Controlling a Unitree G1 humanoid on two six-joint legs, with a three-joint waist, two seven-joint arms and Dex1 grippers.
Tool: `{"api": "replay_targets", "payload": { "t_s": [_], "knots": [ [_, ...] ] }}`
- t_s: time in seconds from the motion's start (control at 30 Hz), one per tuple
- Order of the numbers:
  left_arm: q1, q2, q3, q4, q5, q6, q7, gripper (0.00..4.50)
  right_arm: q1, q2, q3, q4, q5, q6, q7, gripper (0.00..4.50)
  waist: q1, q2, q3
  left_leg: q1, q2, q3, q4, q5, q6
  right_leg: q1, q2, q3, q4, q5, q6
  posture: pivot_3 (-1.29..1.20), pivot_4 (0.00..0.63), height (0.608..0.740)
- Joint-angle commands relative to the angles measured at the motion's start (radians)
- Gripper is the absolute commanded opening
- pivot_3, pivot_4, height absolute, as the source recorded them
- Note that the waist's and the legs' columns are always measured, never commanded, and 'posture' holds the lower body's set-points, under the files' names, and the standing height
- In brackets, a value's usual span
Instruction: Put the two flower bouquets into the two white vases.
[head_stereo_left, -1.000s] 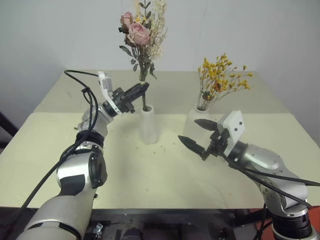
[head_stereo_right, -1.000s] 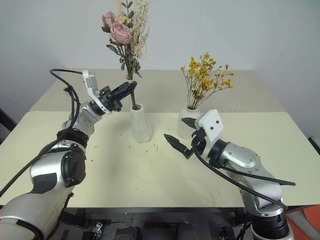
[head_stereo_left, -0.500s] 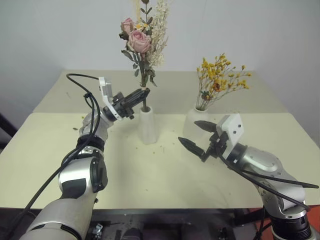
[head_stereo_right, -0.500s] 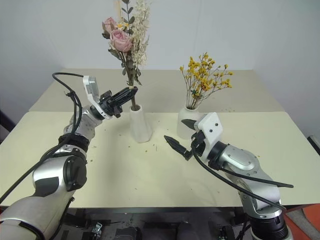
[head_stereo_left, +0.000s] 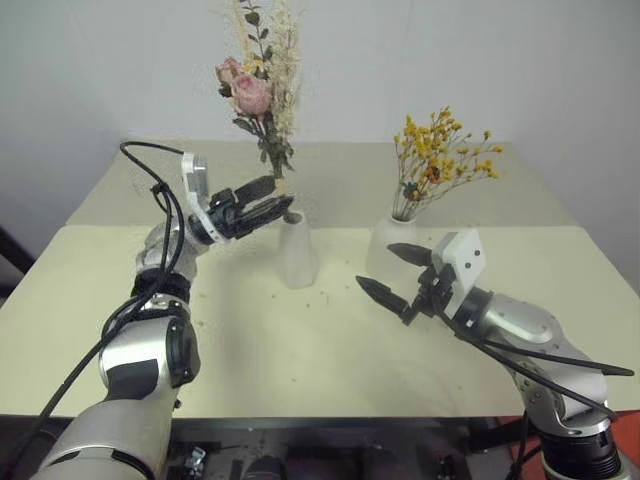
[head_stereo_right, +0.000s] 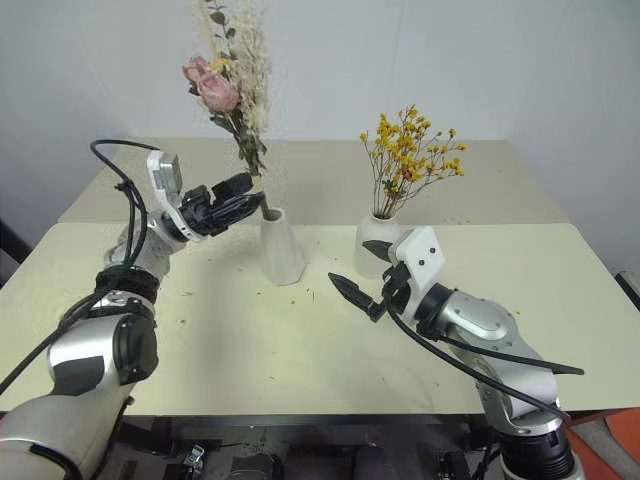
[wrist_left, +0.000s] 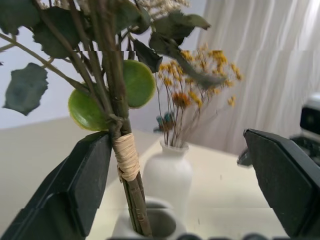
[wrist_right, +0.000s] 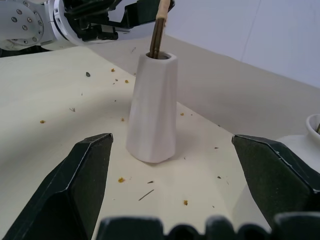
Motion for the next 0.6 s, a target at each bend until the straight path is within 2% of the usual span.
{"api": "replay_targets", "payload": {
  "t_s": [0.03, 0.23, 0.4, 0.6],
  "knots": [
    [-0.018, 0.003, -0.036, -0.053, 0.021, -0.033, -0.01, 4.48, -0.011, 0.006, -0.008, -0.012, -0.004, -0.035, 0.0, 4.5, 0.001, 0.0, 0.0, 0.0, 0.0, 0.0, 0.0, 0.0, 0.0, 0.0, 0.0, 0.0, 0.0, 0.0, 0.0, 0.0, 0.15, 0.74],
    [-0.028, 0.034, -0.076, -0.073, 0.046, -0.03, 0.003, 4.48, -0.014, 0.01, -0.012, -0.007, -0.007, -0.032, -0.005, 4.5, -0.002, 0.0, 0.0, 0.0, 0.0, 0.0, 0.0, 0.0, 0.0, 0.0, 0.0, 0.0, 0.0, 0.0, 0.0, 0.0, 0.15, 0.74],
    [-0.012, 0.102, -0.113, -0.098, 0.08, -0.067, -0.049, 4.48, -0.002, 0.006, -0.014, -0.013, -0.012, -0.032, -0.008, 4.5, -0.004, 0.0, 0.0, 0.0, 0.001, 0.0, 0.0, 0.0, 0.0, 0.0, 0.001, 0.0, 0.0, 0.0, 0.0, 0.0, 0.15, 0.74],
    [-0.024, 0.18, -0.137, -0.116, 0.119, -0.115, -0.019, 4.48, -0.008, 0.007, -0.01, -0.006, -0.016, -0.032, -0.009, 4.5, 0.0, 0.0, 0.0, 0.0, 0.001, 0.0, 0.0, 0.0, 0.0, 0.0, 0.0, 0.0, 0.0, 0.0, 0.001, 0.0, 0.15, 0.74]
  ]
}}
